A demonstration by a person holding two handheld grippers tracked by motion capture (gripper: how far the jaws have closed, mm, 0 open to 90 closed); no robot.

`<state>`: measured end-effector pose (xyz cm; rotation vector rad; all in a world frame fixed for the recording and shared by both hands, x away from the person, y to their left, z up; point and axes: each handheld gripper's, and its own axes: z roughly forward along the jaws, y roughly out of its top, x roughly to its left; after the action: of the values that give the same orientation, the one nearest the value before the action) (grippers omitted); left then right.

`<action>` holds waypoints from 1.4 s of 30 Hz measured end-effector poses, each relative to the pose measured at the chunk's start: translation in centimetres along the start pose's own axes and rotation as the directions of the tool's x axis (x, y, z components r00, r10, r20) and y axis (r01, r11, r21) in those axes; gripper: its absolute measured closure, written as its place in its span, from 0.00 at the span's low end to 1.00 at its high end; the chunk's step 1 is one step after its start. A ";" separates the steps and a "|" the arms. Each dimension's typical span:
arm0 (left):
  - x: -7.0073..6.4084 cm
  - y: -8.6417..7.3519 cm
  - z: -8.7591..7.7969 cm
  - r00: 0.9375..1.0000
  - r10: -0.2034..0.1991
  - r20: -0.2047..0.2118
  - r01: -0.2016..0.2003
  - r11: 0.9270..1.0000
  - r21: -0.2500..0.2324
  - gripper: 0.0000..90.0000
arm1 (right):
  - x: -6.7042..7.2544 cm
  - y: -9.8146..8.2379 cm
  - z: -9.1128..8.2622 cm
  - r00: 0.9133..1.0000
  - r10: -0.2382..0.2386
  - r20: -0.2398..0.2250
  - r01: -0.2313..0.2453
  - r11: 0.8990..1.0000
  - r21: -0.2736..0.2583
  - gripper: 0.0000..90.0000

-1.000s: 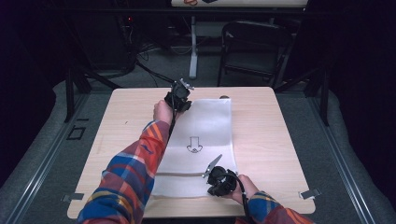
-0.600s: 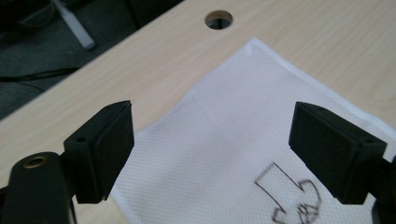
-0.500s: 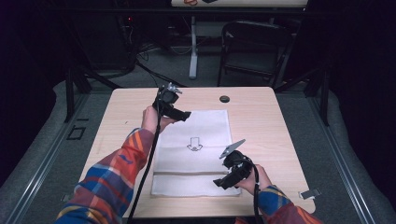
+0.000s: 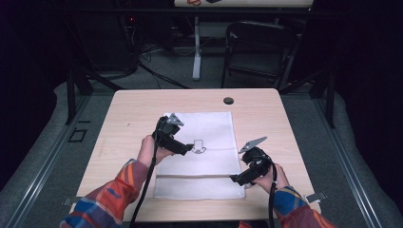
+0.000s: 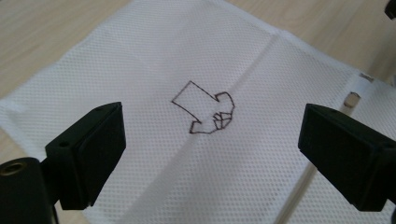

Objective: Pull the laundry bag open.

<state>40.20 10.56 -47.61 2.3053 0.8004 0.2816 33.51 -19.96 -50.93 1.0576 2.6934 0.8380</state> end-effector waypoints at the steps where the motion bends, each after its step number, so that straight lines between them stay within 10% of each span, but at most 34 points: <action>1: -0.2 -0.3 0.0 1.000 0.006 0.006 -0.006 1.000 0.009 0.08 | -0.1 0.0 0.0 1.000 -0.001 -0.001 0.001 1.000 -0.003 0.05; 15: -2.2 -0.5 1.9 0.999 0.031 0.037 -0.032 0.999 0.020 0.10 | -1.6 -0.6 -0.4 0.998 0.062 0.033 -0.060 0.997 -0.039 0.22; 25: -4.4 0.3 3.7 0.991 0.081 0.104 -0.083 0.997 0.010 0.18 | -1.9 -0.7 0.3 0.997 0.080 0.018 -0.079 0.996 -0.028 0.62; 33: -7.1 0.9 6.0 0.960 0.154 0.236 -0.161 0.987 0.014 0.39 | -1.5 -0.9 1.6 0.999 0.048 -0.002 -0.048 0.998 0.032 0.95; 42: -9.7 0.9 9.4 0.924 0.210 0.320 -0.236 0.971 0.046 0.65 | -1.3 -1.2 3.2 0.999 0.042 -0.024 -0.040 0.996 0.083 1.00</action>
<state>36.73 -0.86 -53.94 2.4405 0.3967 -0.0233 34.74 -20.07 -54.32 1.1304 2.7580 0.7577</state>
